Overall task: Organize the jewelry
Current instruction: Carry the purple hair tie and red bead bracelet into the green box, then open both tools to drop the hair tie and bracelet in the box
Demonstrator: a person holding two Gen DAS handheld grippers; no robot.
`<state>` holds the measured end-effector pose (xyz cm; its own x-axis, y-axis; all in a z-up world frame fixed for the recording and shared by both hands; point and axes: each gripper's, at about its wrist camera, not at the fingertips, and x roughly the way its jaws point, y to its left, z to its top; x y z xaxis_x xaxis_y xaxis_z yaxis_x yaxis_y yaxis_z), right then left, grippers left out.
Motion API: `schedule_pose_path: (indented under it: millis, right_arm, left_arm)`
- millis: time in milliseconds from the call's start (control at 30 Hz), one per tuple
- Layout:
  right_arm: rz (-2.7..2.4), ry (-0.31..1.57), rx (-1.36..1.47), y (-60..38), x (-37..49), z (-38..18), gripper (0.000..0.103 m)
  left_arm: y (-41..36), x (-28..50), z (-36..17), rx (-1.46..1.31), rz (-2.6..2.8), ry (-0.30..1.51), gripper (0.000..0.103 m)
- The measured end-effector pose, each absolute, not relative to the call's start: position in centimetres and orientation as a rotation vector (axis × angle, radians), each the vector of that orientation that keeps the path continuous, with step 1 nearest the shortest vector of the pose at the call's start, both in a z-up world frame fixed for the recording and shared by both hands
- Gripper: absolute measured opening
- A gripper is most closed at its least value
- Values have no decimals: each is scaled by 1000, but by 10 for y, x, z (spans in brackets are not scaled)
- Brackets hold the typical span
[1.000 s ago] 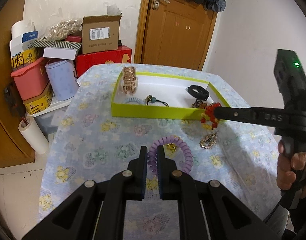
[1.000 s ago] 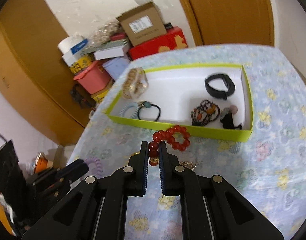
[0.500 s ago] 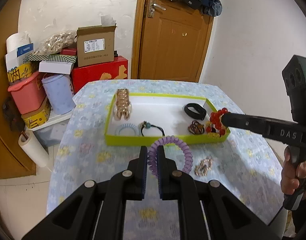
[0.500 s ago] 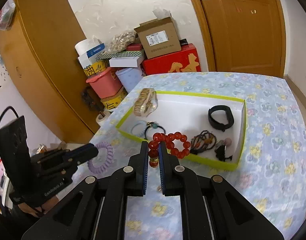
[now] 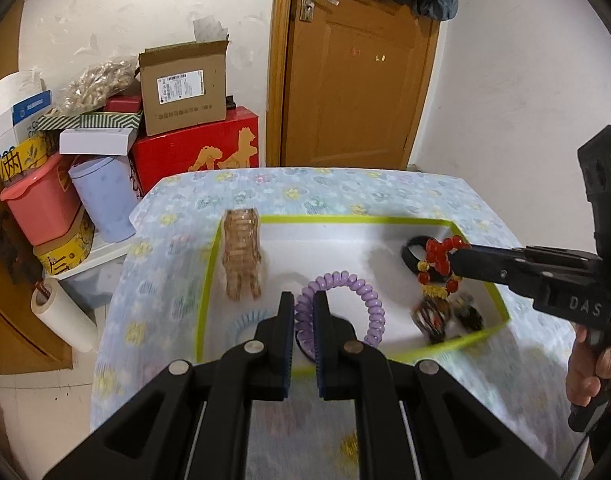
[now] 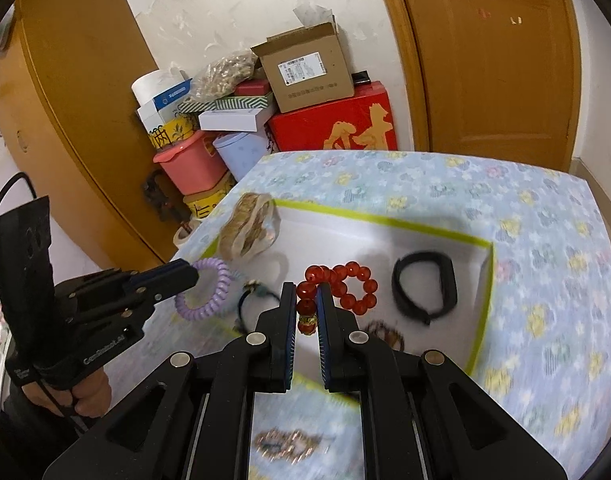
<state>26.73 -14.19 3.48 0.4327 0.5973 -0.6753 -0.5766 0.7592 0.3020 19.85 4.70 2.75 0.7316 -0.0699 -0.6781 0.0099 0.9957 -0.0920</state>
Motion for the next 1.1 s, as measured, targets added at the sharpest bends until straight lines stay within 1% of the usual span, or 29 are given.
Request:
schedule_pose_path:
  millis: [367, 700, 800, 867, 1100]
  right_arm:
    - [737, 899, 39, -132, 329, 9, 10]
    - [708, 974, 62, -132, 348, -16, 10]
    - [687, 980, 60, -135, 349, -16, 13]
    - [682, 976, 60, -136, 348, -14, 18]
    - [668, 948, 60, -141, 341, -3, 23]
  left_arm:
    - [48, 259, 6, -55, -22, 790, 9]
    - [41, 281, -16, -33, -12, 830, 9]
    - [41, 284, -21, -27, -6, 838, 10]
    - [40, 284, -23, -28, -6, 842, 10]
    - [40, 283, -21, -40, -11, 844, 11]
